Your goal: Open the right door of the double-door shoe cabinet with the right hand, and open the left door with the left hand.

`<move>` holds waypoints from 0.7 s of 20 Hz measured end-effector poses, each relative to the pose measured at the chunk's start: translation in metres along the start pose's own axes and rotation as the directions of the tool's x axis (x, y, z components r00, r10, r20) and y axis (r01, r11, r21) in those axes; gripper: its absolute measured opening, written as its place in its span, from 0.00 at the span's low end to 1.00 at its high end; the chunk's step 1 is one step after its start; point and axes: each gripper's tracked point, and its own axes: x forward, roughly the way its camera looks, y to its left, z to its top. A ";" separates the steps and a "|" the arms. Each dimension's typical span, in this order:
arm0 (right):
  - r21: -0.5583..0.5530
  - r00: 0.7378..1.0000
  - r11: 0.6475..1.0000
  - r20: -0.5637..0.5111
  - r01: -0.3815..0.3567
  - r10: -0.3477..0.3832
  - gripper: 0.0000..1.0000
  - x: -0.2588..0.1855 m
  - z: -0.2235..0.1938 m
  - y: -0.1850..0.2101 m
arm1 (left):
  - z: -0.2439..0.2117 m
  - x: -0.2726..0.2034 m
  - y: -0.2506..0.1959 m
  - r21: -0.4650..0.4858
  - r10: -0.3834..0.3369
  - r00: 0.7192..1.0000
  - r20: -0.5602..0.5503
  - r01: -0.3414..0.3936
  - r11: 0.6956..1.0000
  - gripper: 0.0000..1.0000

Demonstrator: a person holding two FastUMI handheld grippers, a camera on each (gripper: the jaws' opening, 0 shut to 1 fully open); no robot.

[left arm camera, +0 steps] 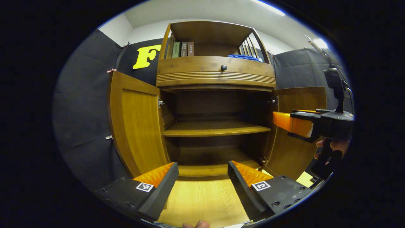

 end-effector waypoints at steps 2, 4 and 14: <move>-0.011 1.000 1.000 -0.001 0.001 -0.001 0.98 -0.001 0.000 -0.002 | 0.001 0.000 -0.005 0.002 -0.008 1.000 0.005 0.008 1.000 0.97; -0.027 1.000 1.000 0.002 -0.001 0.001 0.98 -0.004 0.002 0.000 | 0.002 -0.001 -0.009 0.004 -0.017 1.000 0.010 0.016 1.000 0.97; -0.058 1.000 0.998 0.014 0.007 -0.006 0.95 -0.003 0.012 0.007 | 0.005 0.002 -0.008 -0.020 -0.040 0.999 0.020 0.040 0.999 0.97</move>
